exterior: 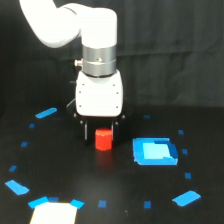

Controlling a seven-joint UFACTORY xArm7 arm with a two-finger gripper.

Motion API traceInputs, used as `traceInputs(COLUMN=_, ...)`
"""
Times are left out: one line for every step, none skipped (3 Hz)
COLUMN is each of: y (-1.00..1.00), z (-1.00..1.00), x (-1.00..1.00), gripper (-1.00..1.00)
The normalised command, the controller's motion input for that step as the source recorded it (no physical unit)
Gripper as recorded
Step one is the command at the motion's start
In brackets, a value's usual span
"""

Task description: Pick up the red object from the table

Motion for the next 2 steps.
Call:
traceInputs(y=0.27, z=-0.04, x=-0.42, gripper=-0.49)
traceInputs(y=-0.16, z=-0.12, x=-0.73, gripper=-0.74)
